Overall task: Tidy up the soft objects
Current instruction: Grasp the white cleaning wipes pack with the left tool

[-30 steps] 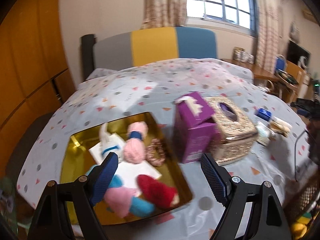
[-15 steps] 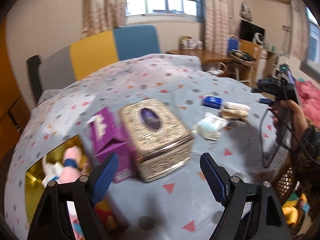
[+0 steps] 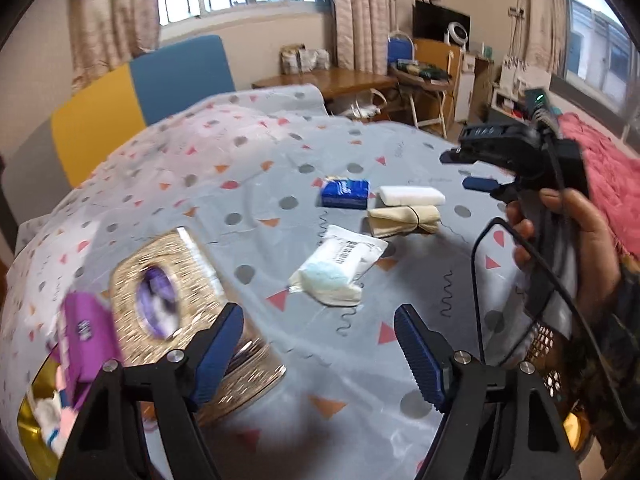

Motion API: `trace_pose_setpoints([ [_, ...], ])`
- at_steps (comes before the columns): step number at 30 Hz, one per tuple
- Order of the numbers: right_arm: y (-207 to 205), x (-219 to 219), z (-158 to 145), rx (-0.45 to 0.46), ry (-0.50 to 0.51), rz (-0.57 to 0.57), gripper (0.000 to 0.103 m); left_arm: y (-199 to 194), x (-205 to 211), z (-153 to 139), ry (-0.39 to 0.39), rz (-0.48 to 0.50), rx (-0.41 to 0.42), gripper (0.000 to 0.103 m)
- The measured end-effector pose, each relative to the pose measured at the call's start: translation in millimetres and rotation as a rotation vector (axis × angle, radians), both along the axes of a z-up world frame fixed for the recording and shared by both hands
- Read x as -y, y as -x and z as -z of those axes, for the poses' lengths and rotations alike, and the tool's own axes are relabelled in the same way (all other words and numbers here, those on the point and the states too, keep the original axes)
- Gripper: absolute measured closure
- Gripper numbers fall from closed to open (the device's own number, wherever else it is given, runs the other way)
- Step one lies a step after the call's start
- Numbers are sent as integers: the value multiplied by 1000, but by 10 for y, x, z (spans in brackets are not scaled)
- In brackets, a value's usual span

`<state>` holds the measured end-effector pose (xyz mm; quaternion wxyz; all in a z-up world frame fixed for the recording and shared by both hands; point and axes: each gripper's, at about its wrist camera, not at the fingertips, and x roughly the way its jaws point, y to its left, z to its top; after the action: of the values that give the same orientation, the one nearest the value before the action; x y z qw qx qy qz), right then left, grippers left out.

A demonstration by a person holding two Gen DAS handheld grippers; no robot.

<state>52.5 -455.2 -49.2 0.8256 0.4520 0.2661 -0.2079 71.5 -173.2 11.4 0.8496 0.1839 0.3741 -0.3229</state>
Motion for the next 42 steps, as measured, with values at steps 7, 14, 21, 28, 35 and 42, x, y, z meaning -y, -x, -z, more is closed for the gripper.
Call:
trace_pose_setpoints([
  [7,-6,13,19,23,-34,-19,57,-370,576,358,-87,5,-68,25],
  [14,-18,13,23,47,-58,-41,57,-645,1043,746,-197,18,-77,25],
  [21,-28,27,58,65,-95,-59,57,-971,1194,1122,-224,-12,-131,21],
  [28,-51,21,70,65,-102,-67,57,-915,1072,1214,-134,-35,-194,42],
  [35,-86,-1,81,53,-101,-82,57,-414,804,1236,-101,-6,-172,42],
  [42,-230,-104,102,4,-84,-156,57,-181,593,1258,-66,-22,-169,42],
])
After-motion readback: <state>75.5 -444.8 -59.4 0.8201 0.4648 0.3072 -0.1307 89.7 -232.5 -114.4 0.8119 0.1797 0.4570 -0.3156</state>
